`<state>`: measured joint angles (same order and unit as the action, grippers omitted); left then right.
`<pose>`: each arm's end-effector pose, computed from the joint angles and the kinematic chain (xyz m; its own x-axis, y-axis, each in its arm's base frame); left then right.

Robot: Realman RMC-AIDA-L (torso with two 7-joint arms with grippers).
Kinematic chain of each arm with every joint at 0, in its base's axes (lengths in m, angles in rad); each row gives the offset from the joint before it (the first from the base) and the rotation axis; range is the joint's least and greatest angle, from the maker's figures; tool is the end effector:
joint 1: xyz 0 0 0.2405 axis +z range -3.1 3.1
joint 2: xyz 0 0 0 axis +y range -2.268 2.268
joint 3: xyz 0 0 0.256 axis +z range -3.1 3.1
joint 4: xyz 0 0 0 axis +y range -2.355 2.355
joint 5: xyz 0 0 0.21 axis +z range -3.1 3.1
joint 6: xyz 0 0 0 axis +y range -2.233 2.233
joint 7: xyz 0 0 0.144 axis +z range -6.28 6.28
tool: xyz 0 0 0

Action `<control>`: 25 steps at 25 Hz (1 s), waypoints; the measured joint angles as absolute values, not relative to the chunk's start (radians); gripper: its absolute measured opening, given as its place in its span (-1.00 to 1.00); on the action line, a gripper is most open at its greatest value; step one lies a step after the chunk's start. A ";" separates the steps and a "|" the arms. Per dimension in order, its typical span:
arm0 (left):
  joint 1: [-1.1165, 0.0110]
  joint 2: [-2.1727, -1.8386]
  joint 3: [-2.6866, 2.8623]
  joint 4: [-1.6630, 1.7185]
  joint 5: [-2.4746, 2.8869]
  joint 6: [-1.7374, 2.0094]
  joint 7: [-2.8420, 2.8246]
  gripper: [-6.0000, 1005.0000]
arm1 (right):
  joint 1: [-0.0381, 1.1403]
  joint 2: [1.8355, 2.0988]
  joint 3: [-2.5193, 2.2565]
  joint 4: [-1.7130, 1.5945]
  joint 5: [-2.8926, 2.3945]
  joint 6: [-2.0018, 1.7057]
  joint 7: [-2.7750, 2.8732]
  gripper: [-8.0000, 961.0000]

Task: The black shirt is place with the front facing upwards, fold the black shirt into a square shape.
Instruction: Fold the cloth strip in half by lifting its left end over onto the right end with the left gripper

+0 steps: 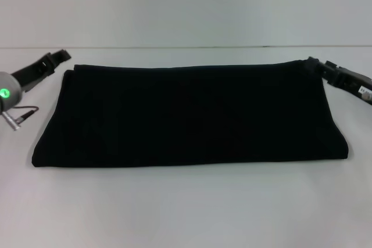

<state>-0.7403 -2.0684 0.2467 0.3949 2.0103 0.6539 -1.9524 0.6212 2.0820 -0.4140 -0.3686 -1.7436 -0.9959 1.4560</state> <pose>-0.3269 0.4327 0.0286 0.0264 0.4668 0.8840 0.9892 0.1153 -0.0905 0.3061 0.3949 0.0057 0.3588 -0.4341 -0.8263 -0.9181 -0.3237 -0.2287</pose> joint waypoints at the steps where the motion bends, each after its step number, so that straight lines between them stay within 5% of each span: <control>1: -0.726 -2.055 0.248 0.395 1.997 0.731 -1.953 0.14 | 0.609 2.081 -0.416 -0.368 -1.741 -1.046 1.416 0.16; 9: -0.590 -1.957 0.302 0.397 1.995 1.224 -2.088 0.49 | 0.554 2.075 -0.462 -0.376 -1.848 -1.372 1.162 0.46; 13: -0.506 -1.924 0.382 0.424 2.000 1.330 -2.230 0.70 | 0.542 2.078 -0.485 -0.376 -1.921 -1.471 1.055 0.82; 25: -0.368 -1.927 0.400 0.570 2.148 1.528 -2.558 0.80 | 0.518 2.086 -0.504 -0.361 -1.997 -1.485 0.925 0.97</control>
